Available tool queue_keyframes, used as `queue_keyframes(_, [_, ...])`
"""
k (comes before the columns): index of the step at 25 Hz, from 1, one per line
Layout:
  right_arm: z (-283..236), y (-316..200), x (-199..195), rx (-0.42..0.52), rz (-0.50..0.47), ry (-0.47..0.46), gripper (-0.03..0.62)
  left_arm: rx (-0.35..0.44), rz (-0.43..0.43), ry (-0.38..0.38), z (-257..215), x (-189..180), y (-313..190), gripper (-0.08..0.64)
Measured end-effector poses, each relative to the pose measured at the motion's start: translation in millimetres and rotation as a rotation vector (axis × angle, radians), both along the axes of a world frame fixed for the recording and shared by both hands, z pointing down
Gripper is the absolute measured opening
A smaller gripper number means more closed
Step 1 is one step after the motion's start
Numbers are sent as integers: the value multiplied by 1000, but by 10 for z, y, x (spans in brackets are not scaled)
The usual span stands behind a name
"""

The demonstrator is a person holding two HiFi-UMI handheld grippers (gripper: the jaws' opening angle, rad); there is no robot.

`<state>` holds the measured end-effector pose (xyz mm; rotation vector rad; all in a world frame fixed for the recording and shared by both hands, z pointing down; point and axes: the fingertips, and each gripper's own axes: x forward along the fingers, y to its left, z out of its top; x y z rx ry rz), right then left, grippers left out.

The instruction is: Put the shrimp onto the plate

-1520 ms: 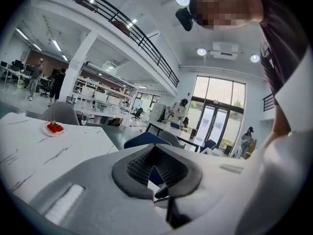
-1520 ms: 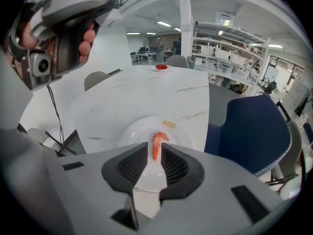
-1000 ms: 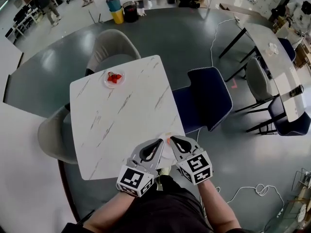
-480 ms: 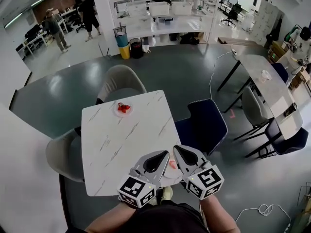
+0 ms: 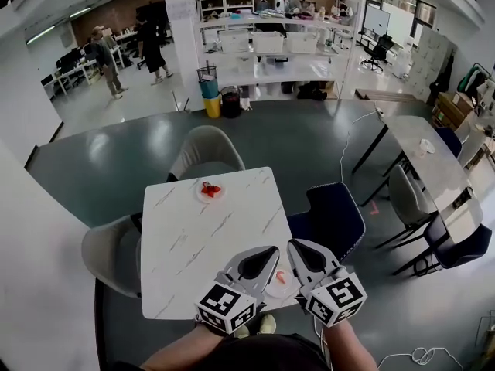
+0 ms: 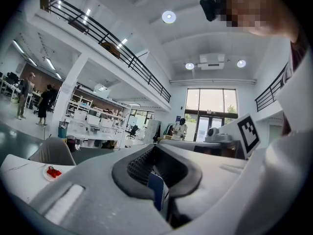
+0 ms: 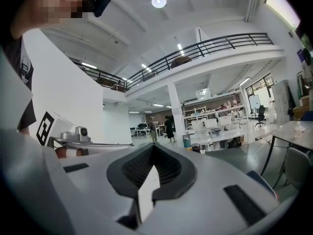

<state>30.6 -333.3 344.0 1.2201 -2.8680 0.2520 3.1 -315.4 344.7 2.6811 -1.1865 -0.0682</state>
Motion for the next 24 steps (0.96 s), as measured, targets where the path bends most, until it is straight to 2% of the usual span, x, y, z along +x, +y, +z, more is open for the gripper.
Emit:
queue_keyframes(9, [-106, 94, -40, 34, -19, 0, 2, 34, -25, 0, -65, -41, 94, 8])
queue_keyframes(24, [-148, 181, -188, 47, -26, 7, 0, 47, -30, 1, -87, -166, 158, 8])
